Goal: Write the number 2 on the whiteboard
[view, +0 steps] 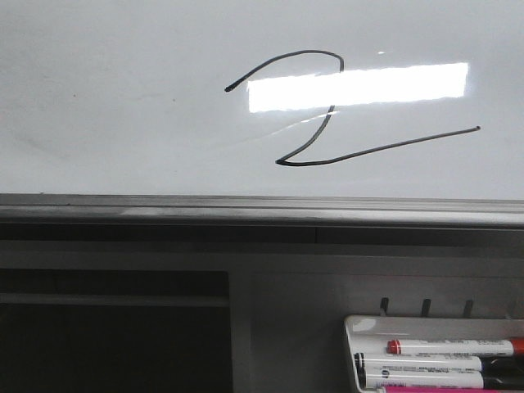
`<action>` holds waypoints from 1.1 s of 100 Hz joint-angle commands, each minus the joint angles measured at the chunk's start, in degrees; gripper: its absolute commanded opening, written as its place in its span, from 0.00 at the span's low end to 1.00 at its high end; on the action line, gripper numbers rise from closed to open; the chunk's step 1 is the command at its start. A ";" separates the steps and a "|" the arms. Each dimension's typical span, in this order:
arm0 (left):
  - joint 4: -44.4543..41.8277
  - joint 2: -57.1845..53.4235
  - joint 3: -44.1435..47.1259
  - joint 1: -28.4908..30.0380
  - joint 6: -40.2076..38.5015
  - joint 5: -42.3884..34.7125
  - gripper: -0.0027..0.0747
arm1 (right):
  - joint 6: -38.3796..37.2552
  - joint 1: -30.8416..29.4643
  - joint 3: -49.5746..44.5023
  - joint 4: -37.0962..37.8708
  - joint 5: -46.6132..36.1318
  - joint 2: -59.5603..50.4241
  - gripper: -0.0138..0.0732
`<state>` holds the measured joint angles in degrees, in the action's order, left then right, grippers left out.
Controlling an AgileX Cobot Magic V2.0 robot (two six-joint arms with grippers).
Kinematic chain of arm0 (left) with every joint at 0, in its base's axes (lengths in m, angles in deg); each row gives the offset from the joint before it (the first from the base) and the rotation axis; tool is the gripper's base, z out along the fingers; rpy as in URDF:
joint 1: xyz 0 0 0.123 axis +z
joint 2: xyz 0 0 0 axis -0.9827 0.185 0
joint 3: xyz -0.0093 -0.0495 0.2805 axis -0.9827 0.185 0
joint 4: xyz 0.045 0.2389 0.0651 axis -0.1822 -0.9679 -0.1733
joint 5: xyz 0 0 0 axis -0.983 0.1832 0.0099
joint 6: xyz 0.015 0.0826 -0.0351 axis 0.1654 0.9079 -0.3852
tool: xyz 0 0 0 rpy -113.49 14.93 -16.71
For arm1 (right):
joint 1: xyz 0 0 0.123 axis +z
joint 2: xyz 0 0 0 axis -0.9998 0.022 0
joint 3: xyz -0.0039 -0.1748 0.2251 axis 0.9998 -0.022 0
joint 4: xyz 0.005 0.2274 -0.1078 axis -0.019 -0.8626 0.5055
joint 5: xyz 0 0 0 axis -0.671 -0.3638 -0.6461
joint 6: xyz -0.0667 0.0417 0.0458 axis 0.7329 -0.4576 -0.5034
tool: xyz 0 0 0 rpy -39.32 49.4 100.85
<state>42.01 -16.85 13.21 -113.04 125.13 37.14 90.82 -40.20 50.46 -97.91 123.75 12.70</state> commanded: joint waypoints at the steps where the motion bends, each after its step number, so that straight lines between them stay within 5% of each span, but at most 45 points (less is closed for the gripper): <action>1: 2.78 0.34 -1.99 0.03 0.02 -3.72 0.34 | 0.57 0.38 2.05 -3.44 -1.62 -0.64 0.08; 25: 3.94 0.56 -1.99 0.03 0.12 -7.72 0.34 | 0.57 0.38 2.05 -3.44 -0.67 0.30 0.08; 40: 3.94 0.56 -1.99 0.03 0.24 -7.71 0.47 | 0.57 0.38 2.05 -3.44 -0.13 1.25 0.08; 53: 3.94 0.56 -1.99 0.03 0.24 -7.71 0.48 | 0.57 0.38 2.05 -3.44 -0.13 1.67 0.08; 67: 3.94 0.56 -1.99 0.03 0.24 -7.71 0.37 | 0.57 0.38 2.05 -3.44 -0.13 1.67 0.08; 88: 3.94 0.56 -1.99 0.03 0.24 -9.91 0.02 | 0.57 0.38 2.05 -3.79 -0.13 1.67 0.08; 94: 3.94 0.56 -1.99 0.03 0.24 -10.76 0.01 | 0.57 0.38 2.05 -4.03 -0.13 1.67 0.08; 102: 3.94 0.56 -1.99 0.03 0.24 -11.94 0.01 | 0.57 0.38 2.05 -4.13 -0.35 1.67 0.17; 110: 3.94 0.56 -1.99 0.03 0.24 -12.64 0.01 | 0.47 0.38 2.05 -4.13 -2.38 1.67 0.39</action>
<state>42.35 -16.03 13.21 -113.04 126.97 34.67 90.82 -40.30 50.79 -98.18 121.16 14.82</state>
